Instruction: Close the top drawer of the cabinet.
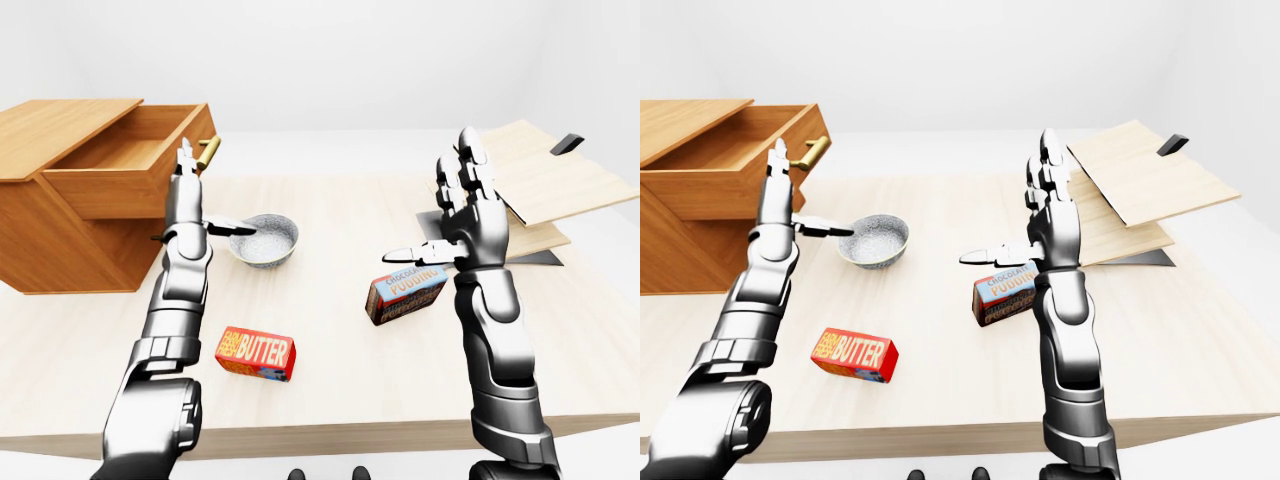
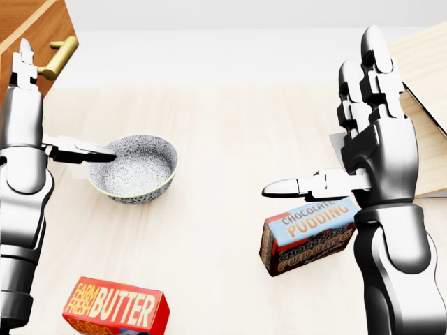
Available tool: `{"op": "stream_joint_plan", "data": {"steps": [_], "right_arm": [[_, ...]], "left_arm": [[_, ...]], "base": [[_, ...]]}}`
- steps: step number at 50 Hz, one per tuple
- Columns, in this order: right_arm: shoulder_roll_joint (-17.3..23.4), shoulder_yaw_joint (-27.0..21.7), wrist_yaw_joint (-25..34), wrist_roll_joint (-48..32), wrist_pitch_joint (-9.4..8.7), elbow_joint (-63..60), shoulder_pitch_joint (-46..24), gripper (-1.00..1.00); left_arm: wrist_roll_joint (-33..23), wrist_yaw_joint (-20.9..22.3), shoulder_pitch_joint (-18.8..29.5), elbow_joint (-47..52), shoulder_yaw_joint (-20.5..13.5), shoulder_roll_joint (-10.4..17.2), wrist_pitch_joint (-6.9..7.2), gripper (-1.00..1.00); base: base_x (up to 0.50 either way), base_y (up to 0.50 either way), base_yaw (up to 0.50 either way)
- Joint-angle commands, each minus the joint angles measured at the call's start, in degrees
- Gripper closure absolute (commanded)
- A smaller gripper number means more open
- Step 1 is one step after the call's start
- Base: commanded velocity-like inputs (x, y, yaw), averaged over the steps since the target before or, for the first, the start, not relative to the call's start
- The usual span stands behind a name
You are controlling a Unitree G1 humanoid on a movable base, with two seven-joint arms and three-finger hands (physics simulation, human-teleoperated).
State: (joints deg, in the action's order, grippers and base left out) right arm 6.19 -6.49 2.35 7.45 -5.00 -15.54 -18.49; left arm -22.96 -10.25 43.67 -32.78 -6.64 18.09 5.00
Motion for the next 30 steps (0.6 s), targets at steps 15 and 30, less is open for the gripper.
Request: {"op": "stream_joint_plan", "data": {"steps": [15, 30], "right_arm": [[0.0, -0.1, 0.3, -0.2, 0.00, -0.6, 0.6, -1.00], [-0.1, 0.0, 0.3, -0.5, 0.00, -0.1, 0.6, -1.00]], "left_arm": [[-5.7, -10.6, 4.8, -13.2, -2.2, 7.9, 0.00, -1.00], [-5.2, -16.6, 10.3, -27.6, -2.4, 13.8, 0.00, -1.00]], "base": [[0.00, 0.00, 0.00], [0.00, 0.00, 0.00]]}}
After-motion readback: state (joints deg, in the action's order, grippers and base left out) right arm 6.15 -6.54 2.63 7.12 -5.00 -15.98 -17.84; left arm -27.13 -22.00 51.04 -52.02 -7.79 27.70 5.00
